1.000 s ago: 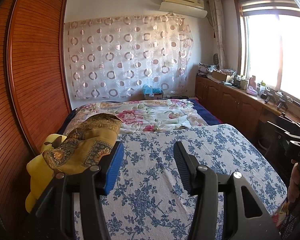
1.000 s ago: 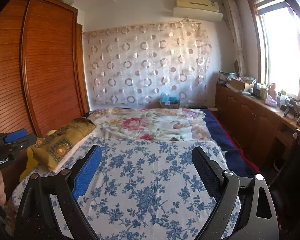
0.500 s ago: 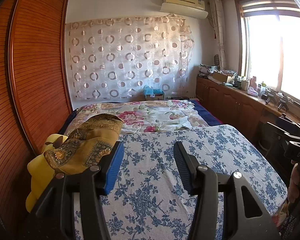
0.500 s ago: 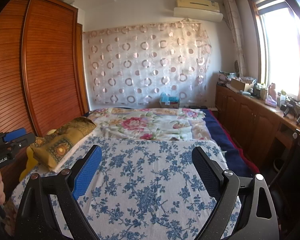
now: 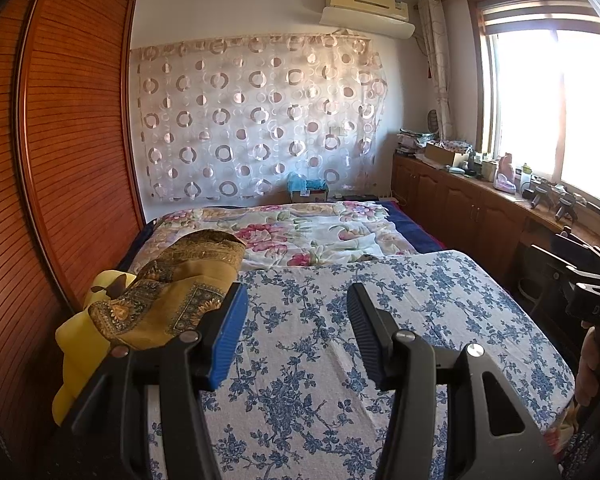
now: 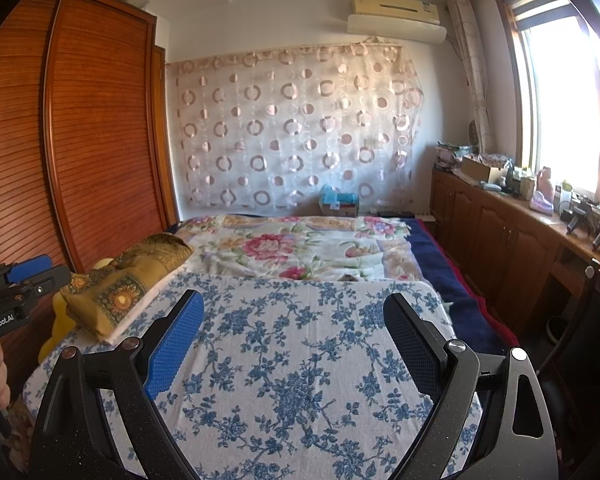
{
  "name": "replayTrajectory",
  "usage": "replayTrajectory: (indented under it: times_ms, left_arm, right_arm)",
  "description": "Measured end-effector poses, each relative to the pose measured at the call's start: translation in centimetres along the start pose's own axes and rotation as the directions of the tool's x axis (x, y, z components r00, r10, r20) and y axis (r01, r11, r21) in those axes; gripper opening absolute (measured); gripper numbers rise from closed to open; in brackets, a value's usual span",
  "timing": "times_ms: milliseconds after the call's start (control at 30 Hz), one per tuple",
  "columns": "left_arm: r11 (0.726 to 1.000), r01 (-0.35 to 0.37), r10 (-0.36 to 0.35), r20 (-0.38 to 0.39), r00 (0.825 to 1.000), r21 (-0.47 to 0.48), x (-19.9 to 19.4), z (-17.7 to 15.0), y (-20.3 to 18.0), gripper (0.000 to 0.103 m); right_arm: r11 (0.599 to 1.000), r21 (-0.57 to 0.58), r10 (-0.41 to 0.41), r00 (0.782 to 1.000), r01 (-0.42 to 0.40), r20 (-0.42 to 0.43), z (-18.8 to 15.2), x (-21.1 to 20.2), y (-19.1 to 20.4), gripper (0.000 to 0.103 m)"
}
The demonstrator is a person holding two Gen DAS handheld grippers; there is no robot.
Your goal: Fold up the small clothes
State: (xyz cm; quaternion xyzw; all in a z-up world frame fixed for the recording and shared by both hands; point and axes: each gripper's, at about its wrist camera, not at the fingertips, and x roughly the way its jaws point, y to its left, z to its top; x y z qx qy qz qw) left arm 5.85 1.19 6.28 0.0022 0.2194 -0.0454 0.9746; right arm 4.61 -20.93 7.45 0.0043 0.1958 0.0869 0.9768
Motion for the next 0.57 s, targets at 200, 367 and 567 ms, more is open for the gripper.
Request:
replayTrajectory:
  times_ms: [200,367,567]
  left_arm:
    - [1.0,0.0,0.0,0.001,1.0,0.0,0.02,-0.08,-0.01,0.051]
    - [1.0,0.0,0.0,0.0,1.0,0.0,-0.02,-0.05,0.06,0.051]
    - [1.0,0.0,0.0,0.001,1.0,0.001,0.01,-0.1,0.08,0.051]
  right_arm:
    - [1.0,-0.001,0.0,1.0,0.0,0.0,0.02,-0.02,0.01,0.093]
    - [1.0,0.001,0.0,1.0,0.0,0.0,0.03,-0.01,0.04,0.093]
    - [1.0,0.0,0.0,1.0,0.0,0.0,0.08,0.05,0.03,0.093]
